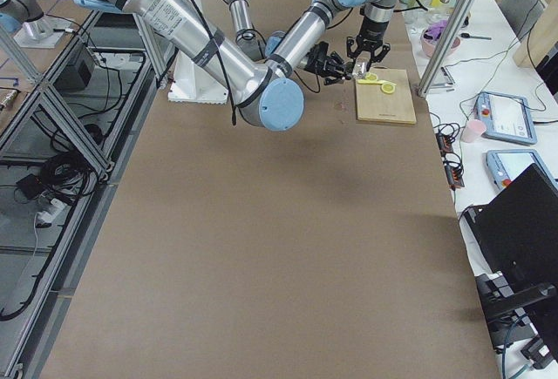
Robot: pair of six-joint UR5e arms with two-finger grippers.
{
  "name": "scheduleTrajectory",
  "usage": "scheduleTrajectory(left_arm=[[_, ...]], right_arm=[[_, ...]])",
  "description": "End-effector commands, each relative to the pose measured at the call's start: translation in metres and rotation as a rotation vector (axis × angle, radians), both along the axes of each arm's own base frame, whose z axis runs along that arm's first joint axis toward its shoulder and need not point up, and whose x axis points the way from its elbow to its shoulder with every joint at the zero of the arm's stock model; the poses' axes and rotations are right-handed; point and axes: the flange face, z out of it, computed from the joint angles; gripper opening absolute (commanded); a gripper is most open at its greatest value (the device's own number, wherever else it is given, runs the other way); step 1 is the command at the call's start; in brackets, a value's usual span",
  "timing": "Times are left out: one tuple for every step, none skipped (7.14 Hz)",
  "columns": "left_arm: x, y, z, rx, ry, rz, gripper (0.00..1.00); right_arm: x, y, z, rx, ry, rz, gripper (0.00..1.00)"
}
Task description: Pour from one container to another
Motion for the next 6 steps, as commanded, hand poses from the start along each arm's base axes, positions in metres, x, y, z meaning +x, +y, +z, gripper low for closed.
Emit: scheduleTrajectory(left_arm=[[-0.001,0.000,-0.002,0.001,0.004,0.000,0.00],[-0.002,0.001,-0.003,0.002,0.007,0.001,0.00],[-0.003,0.001,-0.004,0.003,0.011,0.001,0.00],[-0.003,0.001,-0.005,0.004,0.014,0.003,0.00],[-0.005,0.002,-0.008,0.006,0.025,0.002,0.00],[-0.006,0.002,-0.009,0.007,0.029,0.004,0.00]], right_arm=[[0.016,-0.005,0.031,-0.006,-0.100,0.005,0.00],[0.026,-0.007,0.048,-0.023,-0.138,0.006,0.00],[0.046,-0.012,0.067,-0.009,-0.179,0.024,0.00],[0.060,-0.012,0.097,-0.007,-0.228,0.026,0.00],[0.072,-0.006,0.133,-0.013,-0.282,0.018,0.00],[0.081,0.004,0.170,-0.010,-0.329,0.007,0.00]])
